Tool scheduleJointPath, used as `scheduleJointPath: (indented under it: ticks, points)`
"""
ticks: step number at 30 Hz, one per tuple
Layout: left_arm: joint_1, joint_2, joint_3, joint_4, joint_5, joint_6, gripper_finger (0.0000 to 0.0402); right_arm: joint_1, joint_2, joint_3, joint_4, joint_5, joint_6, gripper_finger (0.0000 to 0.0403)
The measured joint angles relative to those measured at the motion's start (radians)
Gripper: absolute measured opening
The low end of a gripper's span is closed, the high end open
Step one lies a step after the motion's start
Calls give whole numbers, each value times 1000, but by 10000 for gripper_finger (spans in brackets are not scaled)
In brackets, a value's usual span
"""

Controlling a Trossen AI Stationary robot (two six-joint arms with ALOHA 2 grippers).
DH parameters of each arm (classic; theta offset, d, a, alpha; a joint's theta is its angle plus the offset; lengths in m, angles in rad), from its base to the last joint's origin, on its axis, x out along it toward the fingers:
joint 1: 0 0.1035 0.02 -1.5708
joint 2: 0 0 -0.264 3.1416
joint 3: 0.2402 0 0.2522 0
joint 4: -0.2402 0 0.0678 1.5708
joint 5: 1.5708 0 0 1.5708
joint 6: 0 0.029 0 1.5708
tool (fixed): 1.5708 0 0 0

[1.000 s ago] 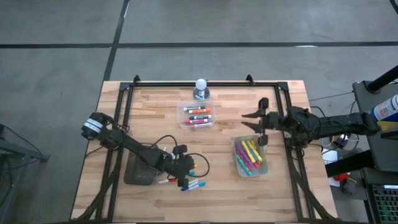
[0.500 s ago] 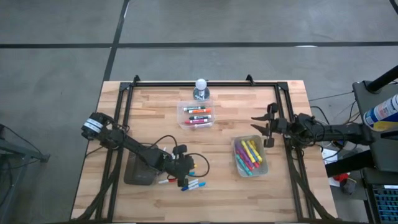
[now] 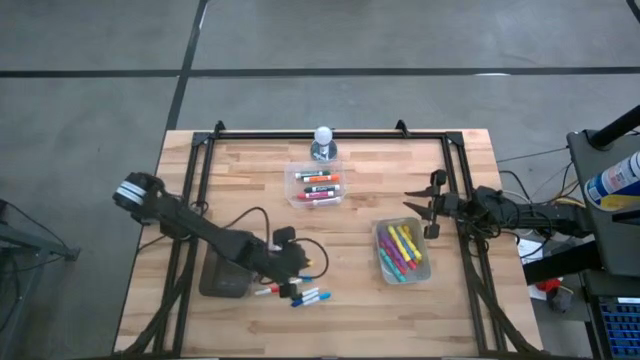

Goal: Pick & Place Markers
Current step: Put the yellow mini marker into the transparent black bin

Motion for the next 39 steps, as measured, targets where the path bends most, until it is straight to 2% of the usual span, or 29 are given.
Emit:
scheduleJointPath:
  ticks: [6, 10, 17, 19, 24, 29, 36, 39]
  points:
    - [-5, -170, 7, -185, -6, -26, 30, 0, 24, 0, 1, 0, 0, 111]
    - [-33, -297, 12, -354, -91, -91, 30, 0, 32, 0, 1, 1, 2, 105]
    - [-106, -447, -14, -644, -269, -306, 30, 0, 34, 0, 4, 0, 261, 98]
    - [-122, -467, -39, -694, -286, -366, 30, 0, 33, 0, 5, 1, 309, 97]
    - [-138, -486, -139, -728, -256, -512, 30, 0, 33, 0, 5, 1, 337, 102]
    - [-167, -478, -237, -727, -156, -628, 30, 0, 33, 0, 4, 0, 327, 105]
    - [-194, -476, -310, -721, -129, -762, 31, 0, 33, 0, 5, 1, 331, 96]
    - [-194, -476, -318, -716, -152, -804, 40, 0, 33, 0, 4, 1, 330, 92]
